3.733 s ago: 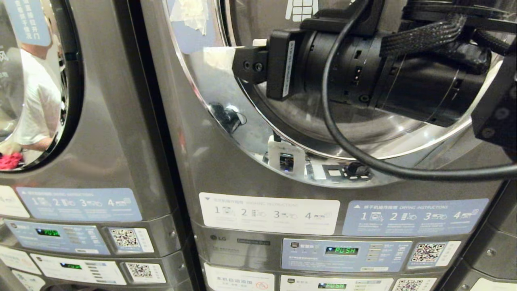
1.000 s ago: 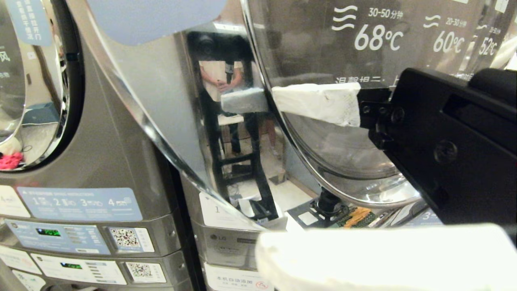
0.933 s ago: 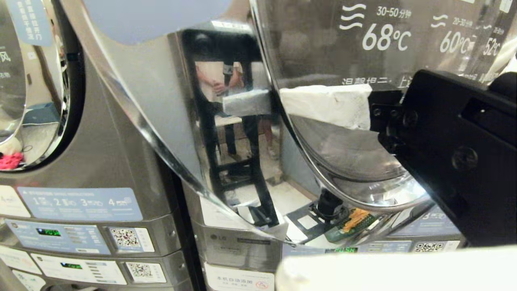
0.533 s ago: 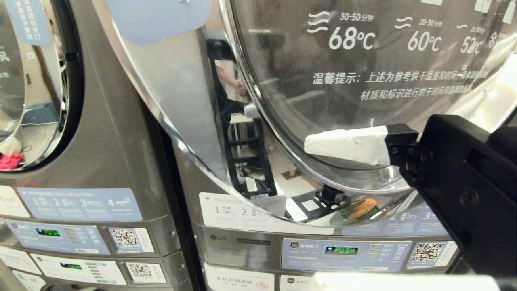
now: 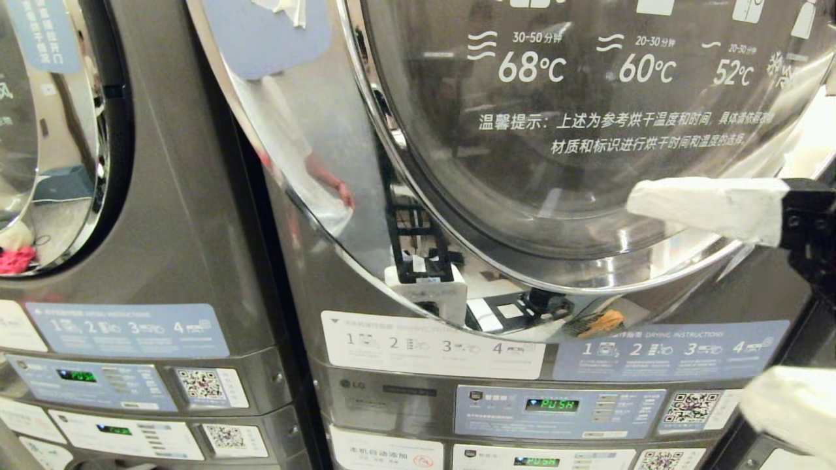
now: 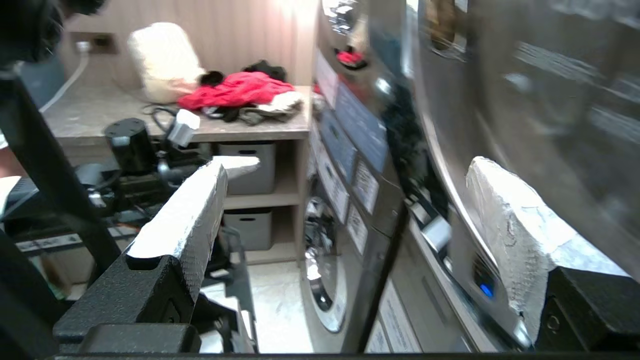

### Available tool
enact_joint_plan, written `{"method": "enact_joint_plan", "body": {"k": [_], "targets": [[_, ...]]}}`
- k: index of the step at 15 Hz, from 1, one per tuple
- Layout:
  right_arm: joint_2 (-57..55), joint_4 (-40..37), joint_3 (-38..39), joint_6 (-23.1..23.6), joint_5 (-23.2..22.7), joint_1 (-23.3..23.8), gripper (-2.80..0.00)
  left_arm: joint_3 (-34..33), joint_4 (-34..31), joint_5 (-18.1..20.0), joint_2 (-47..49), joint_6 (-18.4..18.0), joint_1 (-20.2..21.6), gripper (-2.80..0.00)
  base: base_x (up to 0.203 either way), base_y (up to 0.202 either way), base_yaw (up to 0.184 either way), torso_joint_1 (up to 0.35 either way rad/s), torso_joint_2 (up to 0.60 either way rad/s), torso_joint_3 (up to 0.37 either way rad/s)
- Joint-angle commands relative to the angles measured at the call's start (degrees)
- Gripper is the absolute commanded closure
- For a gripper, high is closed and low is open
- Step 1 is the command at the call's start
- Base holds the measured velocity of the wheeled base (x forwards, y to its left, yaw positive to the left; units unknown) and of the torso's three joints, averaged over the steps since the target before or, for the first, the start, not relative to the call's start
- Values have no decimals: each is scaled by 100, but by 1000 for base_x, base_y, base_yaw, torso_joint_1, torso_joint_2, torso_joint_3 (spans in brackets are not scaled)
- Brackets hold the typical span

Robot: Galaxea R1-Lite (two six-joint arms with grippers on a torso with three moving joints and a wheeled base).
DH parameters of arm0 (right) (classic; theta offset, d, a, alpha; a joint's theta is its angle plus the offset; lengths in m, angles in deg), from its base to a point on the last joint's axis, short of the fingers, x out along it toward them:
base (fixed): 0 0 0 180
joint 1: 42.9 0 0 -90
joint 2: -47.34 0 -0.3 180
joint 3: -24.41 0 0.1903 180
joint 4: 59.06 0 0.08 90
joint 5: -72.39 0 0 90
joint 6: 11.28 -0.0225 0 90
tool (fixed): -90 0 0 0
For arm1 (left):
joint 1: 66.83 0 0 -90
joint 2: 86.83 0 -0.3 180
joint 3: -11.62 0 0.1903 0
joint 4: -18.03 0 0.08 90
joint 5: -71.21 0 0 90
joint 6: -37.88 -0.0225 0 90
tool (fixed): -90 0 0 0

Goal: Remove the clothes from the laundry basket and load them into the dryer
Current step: Open the dryer

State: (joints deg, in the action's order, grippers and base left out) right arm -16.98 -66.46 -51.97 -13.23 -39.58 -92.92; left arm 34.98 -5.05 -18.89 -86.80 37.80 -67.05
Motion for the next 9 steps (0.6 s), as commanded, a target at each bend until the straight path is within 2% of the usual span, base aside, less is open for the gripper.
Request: {"method": "enact_joint_plan", "body": {"k": [1, 3, 6, 9], "targets": [[555, -224, 114, -4, -3, 337, -280, 0, 6, -8, -2, 0, -4, 0, 0, 0, 0, 0, 0, 0], [1042, -835, 187, -25, -4, 941, -280, 0, -3, 1, -2, 0, -4, 0, 0, 0, 0, 0, 0, 0], [1804, -1646, 380, -243, -19, 1609, -280, 0, -3, 1, -2, 0, -4, 0, 0, 0, 0, 0, 0, 0], [2609, -2214, 915, -349, -13, 2707, -280, 0, -3, -3, -2, 0, -4, 0, 0, 0, 0, 0, 0, 0]]}}
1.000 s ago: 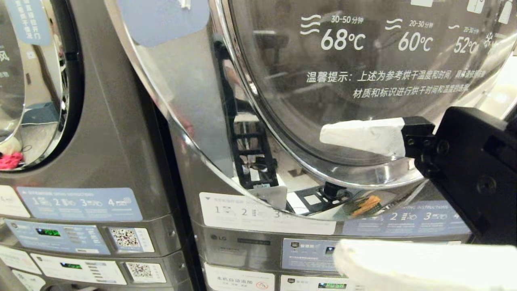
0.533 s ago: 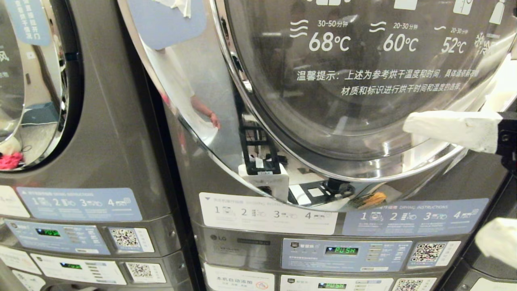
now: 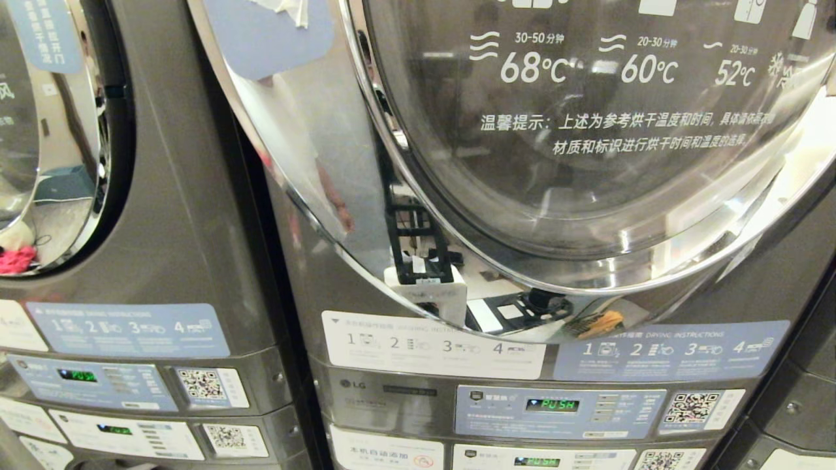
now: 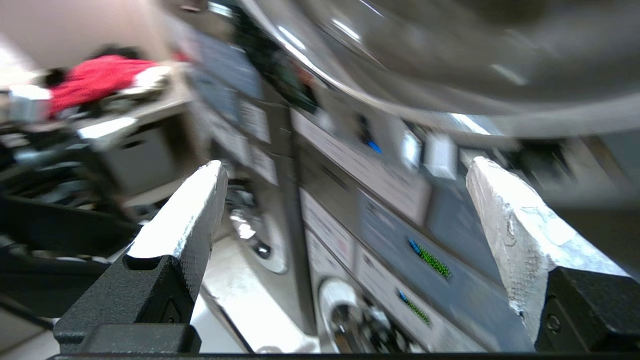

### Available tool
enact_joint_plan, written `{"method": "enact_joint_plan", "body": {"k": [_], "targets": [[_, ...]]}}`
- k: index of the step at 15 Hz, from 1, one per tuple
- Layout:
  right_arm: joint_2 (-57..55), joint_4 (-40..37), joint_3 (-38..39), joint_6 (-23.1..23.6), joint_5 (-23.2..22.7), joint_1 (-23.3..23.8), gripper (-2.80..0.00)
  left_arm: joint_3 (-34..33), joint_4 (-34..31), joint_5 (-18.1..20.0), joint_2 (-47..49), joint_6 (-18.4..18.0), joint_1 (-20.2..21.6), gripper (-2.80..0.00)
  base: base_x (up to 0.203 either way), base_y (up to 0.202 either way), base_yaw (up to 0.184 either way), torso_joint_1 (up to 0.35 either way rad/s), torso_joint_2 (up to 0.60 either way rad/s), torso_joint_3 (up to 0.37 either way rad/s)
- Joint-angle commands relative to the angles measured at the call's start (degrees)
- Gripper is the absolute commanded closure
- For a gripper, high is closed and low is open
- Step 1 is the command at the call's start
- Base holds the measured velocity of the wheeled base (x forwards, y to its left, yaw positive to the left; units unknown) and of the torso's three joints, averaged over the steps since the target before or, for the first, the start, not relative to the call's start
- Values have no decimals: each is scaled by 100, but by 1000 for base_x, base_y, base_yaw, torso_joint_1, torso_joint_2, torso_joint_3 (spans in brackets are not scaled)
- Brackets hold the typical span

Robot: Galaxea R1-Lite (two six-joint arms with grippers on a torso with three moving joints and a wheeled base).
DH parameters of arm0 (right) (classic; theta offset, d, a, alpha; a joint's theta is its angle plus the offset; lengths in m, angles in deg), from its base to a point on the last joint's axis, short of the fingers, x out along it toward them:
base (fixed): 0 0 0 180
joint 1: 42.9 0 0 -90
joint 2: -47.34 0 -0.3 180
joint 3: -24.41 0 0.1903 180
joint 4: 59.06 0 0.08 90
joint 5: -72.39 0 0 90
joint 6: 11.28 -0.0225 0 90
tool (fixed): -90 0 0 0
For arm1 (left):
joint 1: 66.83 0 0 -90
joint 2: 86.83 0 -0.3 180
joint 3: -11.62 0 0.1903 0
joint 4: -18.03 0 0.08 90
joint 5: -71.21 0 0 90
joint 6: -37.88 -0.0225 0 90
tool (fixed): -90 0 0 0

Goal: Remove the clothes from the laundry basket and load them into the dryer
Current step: Open the dryer

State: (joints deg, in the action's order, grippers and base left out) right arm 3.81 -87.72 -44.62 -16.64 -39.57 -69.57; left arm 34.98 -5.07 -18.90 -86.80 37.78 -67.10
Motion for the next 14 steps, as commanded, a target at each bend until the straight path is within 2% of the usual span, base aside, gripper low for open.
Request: {"method": "enact_joint_plan", "body": {"k": [1, 3, 4, 6, 8, 10, 12, 14], "targets": [[783, -233, 418, -89, -8, 824, -280, 0, 8, 2, -2, 1, 0, 0, 0, 0, 0, 0, 0, 0], [1338, -381, 962, -341, 23, 1622, -280, 0, 8, -7, -2, 1, 0, 0, 0, 0, 0, 0, 0, 0], [1634, -478, 1252, -414, 92, 1886, 0, 0, 7, 2, -2, 1, 0, 0, 0, 0, 0, 0, 0, 0], [2115, -932, 1550, -474, 528, 2116, 0, 0, 1, -6, -2, 1, 0, 0, 0, 0, 0, 0, 0, 0], [2483, -1289, 1843, -479, 1482, 2158, 0, 0, 4, 0, -2, 1, 0, 0, 0, 0, 0, 0, 0, 0], [2743, -1410, 2201, -336, 2150, 2166, 0, 0, 2, 2, -2, 1, 0, 0, 0, 0, 0, 0, 0, 0], [2767, -1218, 2644, 70, 2791, 2166, 0, 0, 8, -7, -2, 1, 0, 0, 0, 0, 0, 0, 0, 0], [2770, -532, 3278, 503, 3140, 2167, 0, 0, 5, -4, -2, 1, 0, 0, 0, 0, 0, 0, 0, 0]]}}
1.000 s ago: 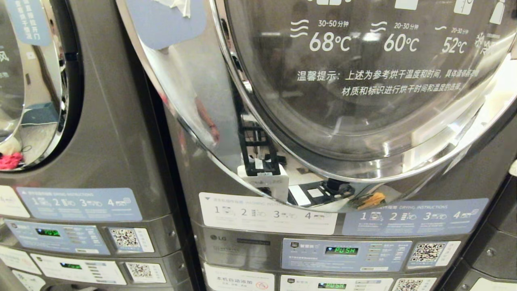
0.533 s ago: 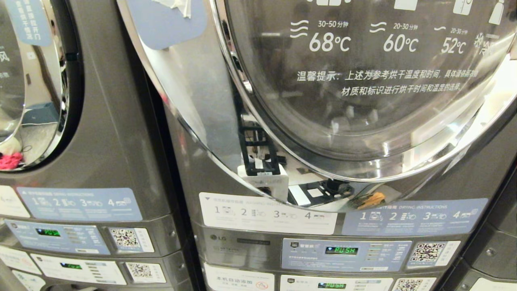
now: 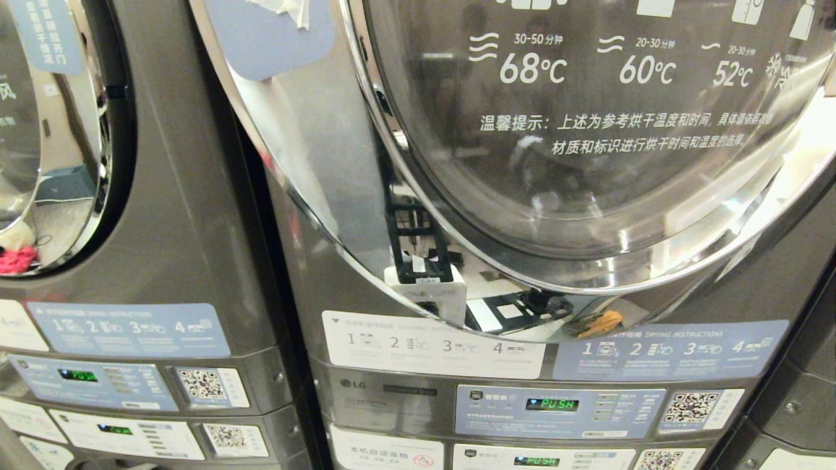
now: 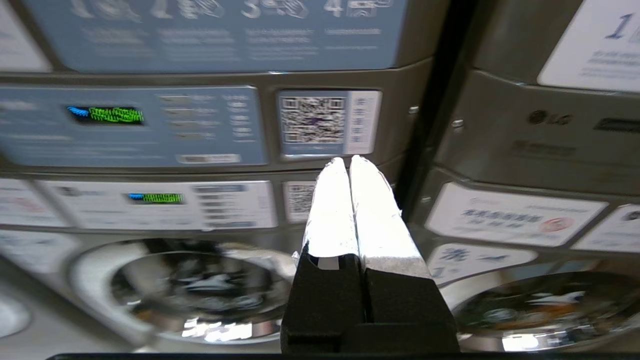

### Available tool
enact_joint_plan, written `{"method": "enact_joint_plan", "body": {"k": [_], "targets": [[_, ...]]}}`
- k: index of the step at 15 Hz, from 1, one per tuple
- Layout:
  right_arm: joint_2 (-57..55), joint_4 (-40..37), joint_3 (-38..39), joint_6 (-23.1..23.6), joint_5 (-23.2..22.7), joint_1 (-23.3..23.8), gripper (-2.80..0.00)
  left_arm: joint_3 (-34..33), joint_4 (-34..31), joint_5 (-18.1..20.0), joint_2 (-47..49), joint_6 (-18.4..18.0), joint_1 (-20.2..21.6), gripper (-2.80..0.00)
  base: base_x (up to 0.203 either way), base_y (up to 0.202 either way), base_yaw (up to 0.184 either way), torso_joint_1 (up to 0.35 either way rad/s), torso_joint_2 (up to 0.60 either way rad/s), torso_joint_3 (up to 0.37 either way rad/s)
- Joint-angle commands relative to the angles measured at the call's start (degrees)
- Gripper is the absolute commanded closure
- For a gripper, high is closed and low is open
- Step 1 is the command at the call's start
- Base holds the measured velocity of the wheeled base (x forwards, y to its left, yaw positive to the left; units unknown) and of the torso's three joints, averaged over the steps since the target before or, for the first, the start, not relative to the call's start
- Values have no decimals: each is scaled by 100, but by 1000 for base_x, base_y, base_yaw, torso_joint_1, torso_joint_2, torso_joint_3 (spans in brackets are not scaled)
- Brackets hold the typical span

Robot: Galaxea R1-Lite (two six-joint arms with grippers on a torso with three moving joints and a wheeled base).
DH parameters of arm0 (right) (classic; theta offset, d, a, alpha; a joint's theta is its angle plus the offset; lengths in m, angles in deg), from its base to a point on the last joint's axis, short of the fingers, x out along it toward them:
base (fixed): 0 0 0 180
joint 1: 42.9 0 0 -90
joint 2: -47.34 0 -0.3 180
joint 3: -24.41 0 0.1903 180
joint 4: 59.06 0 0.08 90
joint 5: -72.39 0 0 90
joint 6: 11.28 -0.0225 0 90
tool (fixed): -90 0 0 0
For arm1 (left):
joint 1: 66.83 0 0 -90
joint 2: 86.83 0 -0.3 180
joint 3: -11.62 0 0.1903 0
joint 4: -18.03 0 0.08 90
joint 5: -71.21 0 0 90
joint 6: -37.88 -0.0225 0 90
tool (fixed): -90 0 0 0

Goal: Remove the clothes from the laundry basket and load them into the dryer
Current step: Open the dryer

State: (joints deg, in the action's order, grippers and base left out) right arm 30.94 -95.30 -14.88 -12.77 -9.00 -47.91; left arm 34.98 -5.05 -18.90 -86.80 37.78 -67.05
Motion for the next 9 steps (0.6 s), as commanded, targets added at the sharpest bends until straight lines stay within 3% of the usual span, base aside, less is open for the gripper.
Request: {"method": "enact_joint_plan", "body": {"k": [1, 3, 4, 6, 7, 9], "targets": [[57, 733, 705, 349, 136, 2, 0, 0, -2, -4, -2, 1, -4, 0, 0, 0, 0, 0, 0, 0], [54, 2065, 1489, 689, 237, 99, 0, 0, -2, -7, -2, 1, -4, 0, 0, 0, 0, 0, 0, 0], [63, 2340, 1626, 831, 248, 183, 0, 0, 4, 2, -2, 1, -4, 0, 0, 0, 0, 0, 0, 0], [180, 2174, 1595, 968, 25, 490, 0, 0, -2, 1, -2, 1, -4, 0, 0, 0, 0, 0, 0, 0], [307, 2072, 1593, 918, -308, 657, 0, 0, 2, 0, -2, 1, -4, 0, 0, 0, 0, 0, 0, 0], [480, 1940, 1592, 767, -513, 684, 0, 0, -2, 2, -2, 1, -4, 0, 0, 0, 0, 0, 0, 0]]}}
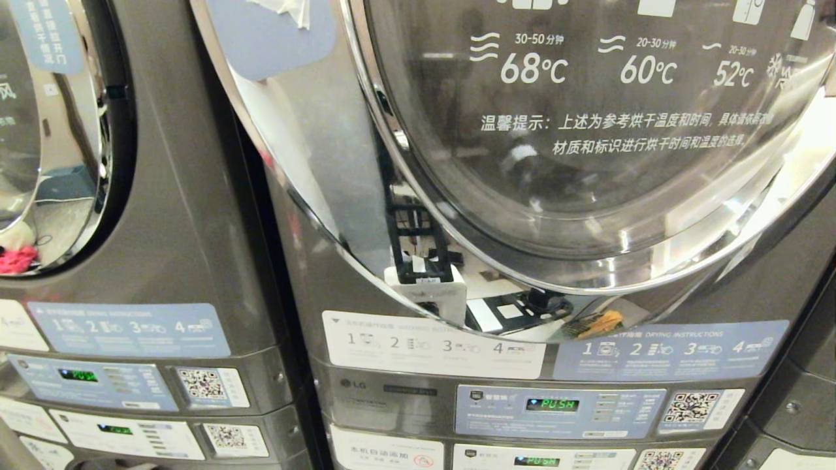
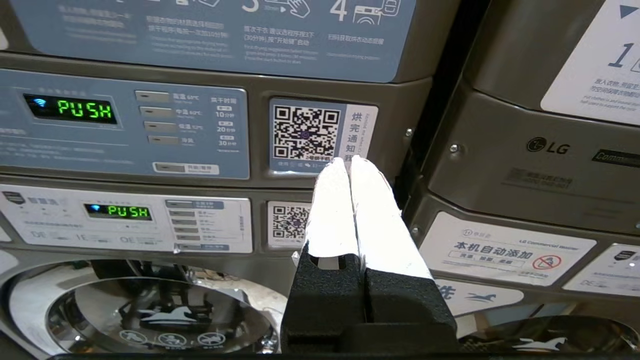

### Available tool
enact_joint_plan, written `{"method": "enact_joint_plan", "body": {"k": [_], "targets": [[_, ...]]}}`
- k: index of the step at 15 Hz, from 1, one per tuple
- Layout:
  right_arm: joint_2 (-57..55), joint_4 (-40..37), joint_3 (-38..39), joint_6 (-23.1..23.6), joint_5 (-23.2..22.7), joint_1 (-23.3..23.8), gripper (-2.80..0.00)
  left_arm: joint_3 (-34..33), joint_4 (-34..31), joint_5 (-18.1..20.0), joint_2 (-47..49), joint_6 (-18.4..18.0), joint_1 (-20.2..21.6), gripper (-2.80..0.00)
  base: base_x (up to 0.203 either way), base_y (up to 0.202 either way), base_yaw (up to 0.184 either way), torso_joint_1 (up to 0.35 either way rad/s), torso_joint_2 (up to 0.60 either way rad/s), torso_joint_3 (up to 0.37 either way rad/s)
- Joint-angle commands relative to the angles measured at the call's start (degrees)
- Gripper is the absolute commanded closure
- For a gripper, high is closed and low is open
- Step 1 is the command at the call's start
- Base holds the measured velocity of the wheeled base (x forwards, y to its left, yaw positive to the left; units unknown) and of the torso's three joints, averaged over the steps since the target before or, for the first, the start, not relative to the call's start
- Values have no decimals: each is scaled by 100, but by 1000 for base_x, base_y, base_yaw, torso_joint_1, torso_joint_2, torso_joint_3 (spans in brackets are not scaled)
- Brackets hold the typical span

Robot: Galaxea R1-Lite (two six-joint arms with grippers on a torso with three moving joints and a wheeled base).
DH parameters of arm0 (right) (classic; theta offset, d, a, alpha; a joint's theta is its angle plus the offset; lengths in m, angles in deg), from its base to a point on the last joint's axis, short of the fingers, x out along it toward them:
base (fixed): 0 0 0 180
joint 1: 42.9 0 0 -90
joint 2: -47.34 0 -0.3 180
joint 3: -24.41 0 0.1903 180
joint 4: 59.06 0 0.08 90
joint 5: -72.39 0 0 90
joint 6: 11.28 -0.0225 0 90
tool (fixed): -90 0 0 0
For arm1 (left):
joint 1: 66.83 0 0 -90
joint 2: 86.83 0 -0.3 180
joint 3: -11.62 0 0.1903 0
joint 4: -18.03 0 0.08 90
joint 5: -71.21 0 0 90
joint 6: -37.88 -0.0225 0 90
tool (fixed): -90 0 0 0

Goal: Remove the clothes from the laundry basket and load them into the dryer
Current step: Open the dryer

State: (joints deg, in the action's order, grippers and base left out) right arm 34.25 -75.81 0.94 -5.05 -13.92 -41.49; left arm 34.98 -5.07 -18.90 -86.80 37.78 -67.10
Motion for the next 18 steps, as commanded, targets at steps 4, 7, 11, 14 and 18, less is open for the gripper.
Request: {"method": "enact_joint_plan", "body": {"k": [4, 7, 11, 14, 18], "targets": [[1244, -400, 10, 54, -359, -49, 0, 0, 0, 2, -2, 1, 0, 0, 0, 0, 0, 0, 0, 0], [1317, -671, 10, -219, -465, -88, 0, 0, 0, 2, -2, 1, 0, 0, 0, 0, 0, 0, 0, 0], [1317, -654, 10, -419, -457, -88, 0, 0, 0, -5, -2, 1, 0, 0, 0, 0, 0, 0, 0, 0], [1317, -645, 10, -473, -457, -88, 0, 0, 0, 2, -2, 1, 0, 0, 0, 0, 0, 0, 0, 0], [1317, -645, 10, -482, -457, -88, 0, 0, 0, 2, -2, 1, 0, 0, 0, 0, 0, 0, 0, 0]]}}
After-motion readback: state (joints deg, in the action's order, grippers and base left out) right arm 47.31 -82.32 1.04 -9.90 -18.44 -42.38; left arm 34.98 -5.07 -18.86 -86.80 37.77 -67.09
